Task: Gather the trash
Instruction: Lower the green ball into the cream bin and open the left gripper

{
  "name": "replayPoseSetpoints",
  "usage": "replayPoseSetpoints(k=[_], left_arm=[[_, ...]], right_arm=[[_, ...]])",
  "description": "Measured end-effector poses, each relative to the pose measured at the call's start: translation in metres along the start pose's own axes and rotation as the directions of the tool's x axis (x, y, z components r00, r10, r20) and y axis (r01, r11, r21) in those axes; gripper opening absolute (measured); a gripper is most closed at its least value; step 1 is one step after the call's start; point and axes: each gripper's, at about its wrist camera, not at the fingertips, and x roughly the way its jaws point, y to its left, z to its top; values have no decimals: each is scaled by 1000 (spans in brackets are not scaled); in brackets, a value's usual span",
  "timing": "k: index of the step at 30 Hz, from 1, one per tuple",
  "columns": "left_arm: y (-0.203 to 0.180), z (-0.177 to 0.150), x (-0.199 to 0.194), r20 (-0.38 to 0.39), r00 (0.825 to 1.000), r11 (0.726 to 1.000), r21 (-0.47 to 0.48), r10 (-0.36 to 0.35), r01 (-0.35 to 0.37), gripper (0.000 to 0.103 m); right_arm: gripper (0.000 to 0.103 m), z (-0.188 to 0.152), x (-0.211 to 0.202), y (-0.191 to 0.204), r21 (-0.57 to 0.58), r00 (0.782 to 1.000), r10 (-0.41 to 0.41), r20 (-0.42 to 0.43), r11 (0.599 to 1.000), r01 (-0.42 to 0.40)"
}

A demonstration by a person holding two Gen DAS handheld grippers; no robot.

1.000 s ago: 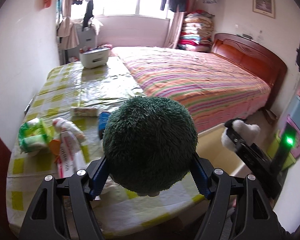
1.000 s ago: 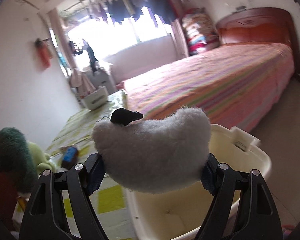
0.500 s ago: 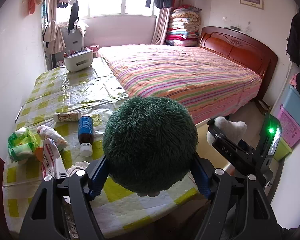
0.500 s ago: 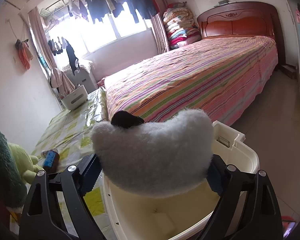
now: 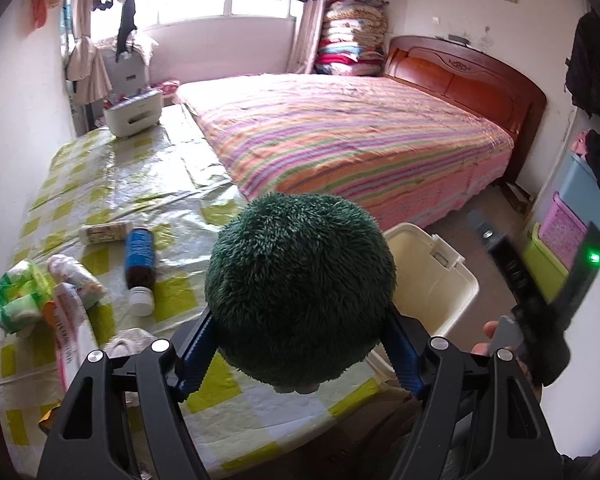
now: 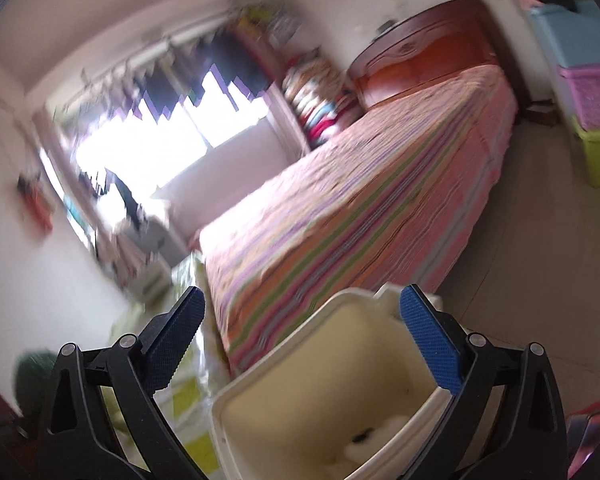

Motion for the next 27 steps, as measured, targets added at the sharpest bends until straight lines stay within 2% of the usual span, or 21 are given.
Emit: replayPoseSetpoints(k=[7, 14, 17, 23, 24, 27], left_arm=[[-29, 6, 36, -74, 992, 993, 45, -106, 109, 73], [-57, 13, 62, -109, 985, 983, 111, -131, 144, 81], [-61, 17, 71, -125, 981, 983, 91, -145, 157, 81], [-58, 23, 80, -166, 969, 982, 24, -182, 188, 82], [-56, 24, 79, -162, 970, 982, 17, -183, 188, 82], [-47, 27, 62, -67, 982, 984, -13, -178, 177, 82]], right_arm=[[96, 6, -9, -23, 95, 999, -11, 42, 995, 7], [96, 14, -16, -39, 161, 995, -29, 91, 987, 14], [96, 14, -19, -46, 190, 994, -35, 103, 982, 15], [96, 12, -22, -39, 162, 993, -27, 118, 987, 7], [96, 12, -22, -38, 158, 993, -24, 119, 987, 5], [96, 9, -21, -34, 149, 994, -13, 111, 989, -3]])
